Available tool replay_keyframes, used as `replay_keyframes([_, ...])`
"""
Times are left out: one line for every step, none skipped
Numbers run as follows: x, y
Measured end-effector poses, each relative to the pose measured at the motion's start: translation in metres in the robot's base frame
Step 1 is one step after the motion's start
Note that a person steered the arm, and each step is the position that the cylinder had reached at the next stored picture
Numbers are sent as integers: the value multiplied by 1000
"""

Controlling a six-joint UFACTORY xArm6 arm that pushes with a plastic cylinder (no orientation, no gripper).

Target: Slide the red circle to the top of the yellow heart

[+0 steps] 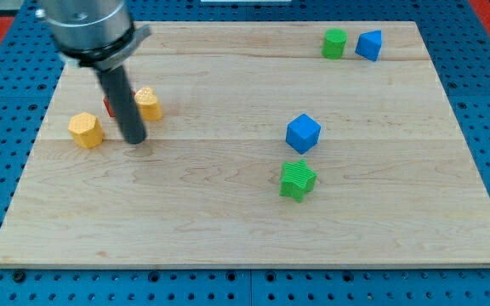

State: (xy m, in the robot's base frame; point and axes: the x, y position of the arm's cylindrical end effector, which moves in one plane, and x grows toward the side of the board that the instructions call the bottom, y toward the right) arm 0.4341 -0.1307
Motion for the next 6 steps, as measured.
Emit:
replay_keyframes([-11, 101])
replay_keyframes([-82, 88])
replay_keyframes([-138, -11])
replay_keyframes([-163, -98])
replay_keyframes([-132, -119])
replay_keyframes([-111, -58])
